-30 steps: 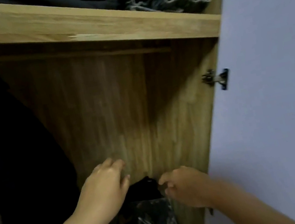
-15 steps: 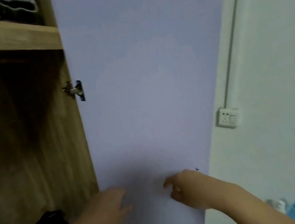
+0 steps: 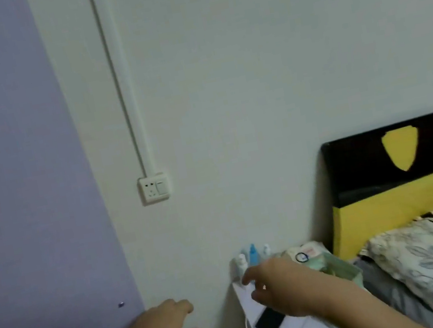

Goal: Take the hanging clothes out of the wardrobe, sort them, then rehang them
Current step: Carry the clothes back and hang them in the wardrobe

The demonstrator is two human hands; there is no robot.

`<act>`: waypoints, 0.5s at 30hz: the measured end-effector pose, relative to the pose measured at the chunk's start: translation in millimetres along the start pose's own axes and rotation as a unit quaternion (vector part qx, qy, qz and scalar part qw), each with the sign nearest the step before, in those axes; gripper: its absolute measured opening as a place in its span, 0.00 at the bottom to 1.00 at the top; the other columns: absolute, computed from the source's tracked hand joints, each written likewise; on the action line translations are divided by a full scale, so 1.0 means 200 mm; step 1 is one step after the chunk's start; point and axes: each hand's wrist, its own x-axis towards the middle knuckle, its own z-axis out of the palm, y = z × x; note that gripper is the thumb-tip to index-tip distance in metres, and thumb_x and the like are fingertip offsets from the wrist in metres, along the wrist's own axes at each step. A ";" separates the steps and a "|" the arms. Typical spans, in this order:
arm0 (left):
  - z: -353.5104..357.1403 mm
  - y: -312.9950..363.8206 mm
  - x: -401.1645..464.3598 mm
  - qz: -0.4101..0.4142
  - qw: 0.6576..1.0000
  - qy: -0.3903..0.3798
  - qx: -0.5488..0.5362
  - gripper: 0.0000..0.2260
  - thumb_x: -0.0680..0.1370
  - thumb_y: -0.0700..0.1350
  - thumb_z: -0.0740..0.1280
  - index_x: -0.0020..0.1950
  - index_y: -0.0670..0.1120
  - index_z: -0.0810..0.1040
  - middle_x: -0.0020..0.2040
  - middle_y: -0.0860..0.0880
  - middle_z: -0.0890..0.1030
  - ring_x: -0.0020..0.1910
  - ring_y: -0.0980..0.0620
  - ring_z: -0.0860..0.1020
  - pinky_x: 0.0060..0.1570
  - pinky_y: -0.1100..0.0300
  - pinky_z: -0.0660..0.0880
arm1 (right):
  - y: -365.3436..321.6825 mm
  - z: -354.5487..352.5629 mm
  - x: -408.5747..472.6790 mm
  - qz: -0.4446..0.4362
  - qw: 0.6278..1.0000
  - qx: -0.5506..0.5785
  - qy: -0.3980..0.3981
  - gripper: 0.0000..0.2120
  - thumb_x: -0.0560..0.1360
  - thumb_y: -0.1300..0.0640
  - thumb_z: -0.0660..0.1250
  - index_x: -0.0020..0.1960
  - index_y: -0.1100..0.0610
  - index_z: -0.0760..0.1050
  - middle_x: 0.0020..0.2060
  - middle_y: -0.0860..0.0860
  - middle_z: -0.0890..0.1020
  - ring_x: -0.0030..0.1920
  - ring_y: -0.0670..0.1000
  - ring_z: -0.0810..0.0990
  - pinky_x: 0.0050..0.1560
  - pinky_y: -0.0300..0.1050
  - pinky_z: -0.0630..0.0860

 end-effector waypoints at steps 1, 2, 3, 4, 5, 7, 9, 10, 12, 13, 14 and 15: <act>0.01 0.06 0.05 0.024 1.000 0.001 -0.003 0.20 0.79 0.57 0.56 0.71 0.55 0.62 0.69 0.53 0.67 0.66 0.54 0.70 0.63 0.63 0.66 | 0.07 0.00 -0.05 0.029 1.000 0.004 -0.001 0.18 0.80 0.55 0.57 0.69 0.51 0.68 0.65 0.53 0.74 0.64 0.53 0.72 0.64 0.46 0.67; 0.02 0.13 0.09 0.050 0.999 0.000 -0.008 0.20 0.79 0.57 0.56 0.71 0.55 0.62 0.69 0.54 0.67 0.66 0.55 0.69 0.63 0.63 0.66 | 0.14 0.00 -0.11 0.058 0.998 0.007 0.003 0.18 0.79 0.55 0.57 0.69 0.51 0.68 0.65 0.52 0.74 0.65 0.53 0.72 0.64 0.46 0.67; 0.04 0.20 0.14 0.076 0.997 -0.003 -0.013 0.20 0.79 0.57 0.56 0.71 0.55 0.62 0.69 0.54 0.67 0.66 0.55 0.69 0.62 0.64 0.67 | 0.22 0.00 -0.16 0.088 0.996 0.007 0.008 0.18 0.79 0.55 0.57 0.69 0.50 0.68 0.66 0.53 0.73 0.65 0.53 0.71 0.64 0.45 0.67; 0.05 0.27 0.18 0.097 0.995 -0.010 -0.015 0.20 0.79 0.57 0.56 0.70 0.55 0.62 0.68 0.53 0.68 0.65 0.56 0.70 0.61 0.65 0.67 | 0.29 0.00 -0.23 0.114 0.993 0.010 0.012 0.18 0.79 0.55 0.57 0.68 0.51 0.69 0.66 0.53 0.73 0.65 0.54 0.71 0.64 0.45 0.67; 0.07 0.35 0.22 0.116 0.993 -0.019 -0.018 0.20 0.79 0.57 0.57 0.70 0.55 0.62 0.68 0.54 0.69 0.65 0.56 0.70 0.61 0.66 0.67 | 0.37 0.00 -0.29 0.136 0.991 0.015 0.015 0.18 0.79 0.55 0.57 0.68 0.51 0.69 0.66 0.53 0.73 0.65 0.54 0.71 0.63 0.45 0.68; 0.09 0.53 0.30 0.141 0.989 -0.038 -0.022 0.20 0.79 0.57 0.58 0.70 0.56 0.63 0.68 0.54 0.70 0.64 0.58 0.71 0.60 0.66 0.67 | 0.52 -0.01 -0.44 0.170 0.985 0.017 0.025 0.18 0.79 0.57 0.57 0.68 0.53 0.70 0.65 0.54 0.74 0.64 0.55 0.72 0.61 0.44 0.69; 0.13 0.72 0.38 0.181 0.982 -0.045 -0.018 0.20 0.79 0.58 0.58 0.69 0.56 0.64 0.68 0.55 0.70 0.64 0.58 0.71 0.57 0.67 0.66 | 0.67 -0.03 -0.60 0.209 0.977 0.021 0.037 0.17 0.78 0.58 0.58 0.67 0.55 0.71 0.63 0.55 0.75 0.61 0.56 0.74 0.57 0.45 0.70; 0.15 0.82 0.41 0.203 0.978 -0.045 -0.016 0.19 0.79 0.57 0.57 0.69 0.55 0.64 0.68 0.56 0.70 0.65 0.59 0.70 0.57 0.68 0.66 | 0.74 -0.04 -0.69 0.230 0.972 0.028 0.045 0.16 0.78 0.58 0.58 0.65 0.56 0.72 0.61 0.56 0.76 0.58 0.57 0.75 0.53 0.45 0.71; 0.17 1.04 0.47 0.240 0.969 -0.048 -0.018 0.21 0.78 0.61 0.56 0.69 0.57 0.63 0.69 0.58 0.67 0.67 0.59 0.68 0.59 0.69 0.64 | 0.89 -0.04 -0.85 0.269 0.961 0.036 0.060 0.14 0.78 0.59 0.59 0.62 0.59 0.73 0.58 0.58 0.77 0.53 0.56 0.76 0.49 0.43 0.70; 0.18 1.15 0.50 0.266 0.962 -0.052 -0.005 0.25 0.75 0.65 0.55 0.69 0.58 0.63 0.69 0.58 0.67 0.67 0.59 0.68 0.60 0.69 0.63 | 0.97 -0.04 -0.94 0.290 0.954 0.037 0.065 0.14 0.78 0.60 0.59 0.61 0.61 0.73 0.57 0.59 0.77 0.53 0.57 0.77 0.50 0.45 0.71; 0.20 1.26 0.54 0.286 0.957 -0.058 0.003 0.27 0.73 0.67 0.54 0.69 0.58 0.64 0.69 0.57 0.68 0.67 0.59 0.68 0.60 0.69 0.63 | 1.04 -0.05 -1.02 0.310 0.948 0.040 0.068 0.14 0.78 0.60 0.58 0.61 0.61 0.73 0.56 0.60 0.78 0.55 0.58 0.77 0.52 0.46 0.72; 0.22 1.37 0.56 0.301 0.951 -0.062 0.011 0.25 0.74 0.65 0.55 0.69 0.57 0.63 0.70 0.57 0.67 0.68 0.59 0.66 0.59 0.69 0.63 | 1.11 -0.05 -1.11 0.327 0.941 0.045 0.072 0.14 0.78 0.60 0.59 0.62 0.61 0.73 0.57 0.60 0.77 0.57 0.59 0.77 0.54 0.46 0.72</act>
